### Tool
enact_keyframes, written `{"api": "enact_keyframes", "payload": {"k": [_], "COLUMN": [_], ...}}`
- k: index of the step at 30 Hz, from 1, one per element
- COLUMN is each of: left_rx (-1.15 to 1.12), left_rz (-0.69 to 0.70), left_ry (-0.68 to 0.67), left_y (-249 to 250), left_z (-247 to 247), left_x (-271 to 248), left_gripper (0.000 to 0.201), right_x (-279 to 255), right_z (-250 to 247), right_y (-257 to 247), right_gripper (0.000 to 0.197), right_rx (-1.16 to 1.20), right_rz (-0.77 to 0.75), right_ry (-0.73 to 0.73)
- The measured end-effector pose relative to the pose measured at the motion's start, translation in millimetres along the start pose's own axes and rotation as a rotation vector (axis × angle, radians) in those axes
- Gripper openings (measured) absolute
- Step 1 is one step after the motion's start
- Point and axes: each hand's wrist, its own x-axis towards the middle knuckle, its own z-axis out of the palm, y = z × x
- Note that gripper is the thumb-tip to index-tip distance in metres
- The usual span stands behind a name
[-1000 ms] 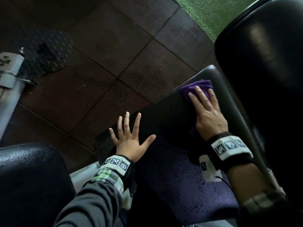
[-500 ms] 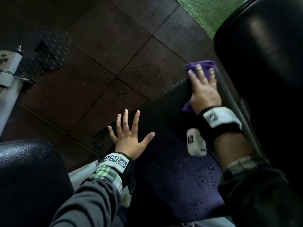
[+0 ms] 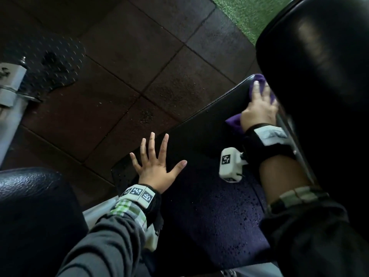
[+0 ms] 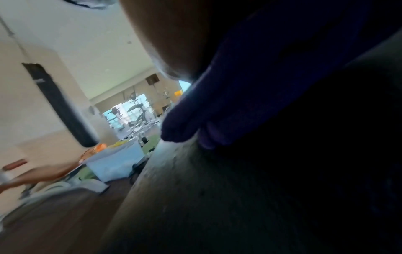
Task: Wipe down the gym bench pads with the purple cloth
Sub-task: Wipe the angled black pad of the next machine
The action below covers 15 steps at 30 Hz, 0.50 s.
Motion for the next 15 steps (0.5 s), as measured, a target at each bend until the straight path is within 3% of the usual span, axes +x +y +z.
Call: {"api": "enact_keyframes", "payload": {"k": [2, 3, 5, 7, 11, 15], "left_rx": [0.002, 0.005, 0.012, 0.011, 0.001, 0.0], "left_rz": [0.0, -0.001, 0.001, 0.005, 0.009, 0.009], "left_ry": [-0.006, -0.006, 0.003, 0.006, -0.003, 0.008], "left_y": [0, 0, 0, 0, 0, 1], "left_z": [0, 0, -1, -1, -1, -1], "left_x": [0, -1, -1, -1, -2, -2], "left_gripper": [0.09, 0.09, 0.09, 0.091, 0.093, 0.093], "right_x": [-1, -5, -23, -45, -56, -34], "right_z": [20, 32, 45, 44, 31, 11], "right_y": [7, 14, 33, 56, 90, 60], "right_gripper": [0.071, 0.074, 0.074, 0.075, 0.071, 0.064], "right_rx": [-0.211, -0.27, -0.315, -0.29, -0.146, -0.032], "right_rz": [-0.197, -0.276, -0.409, -0.46, -0.304, -0.056], "right_ry": [0.077, 0.045, -0.035, -0.019, 0.135, 0.076]}}
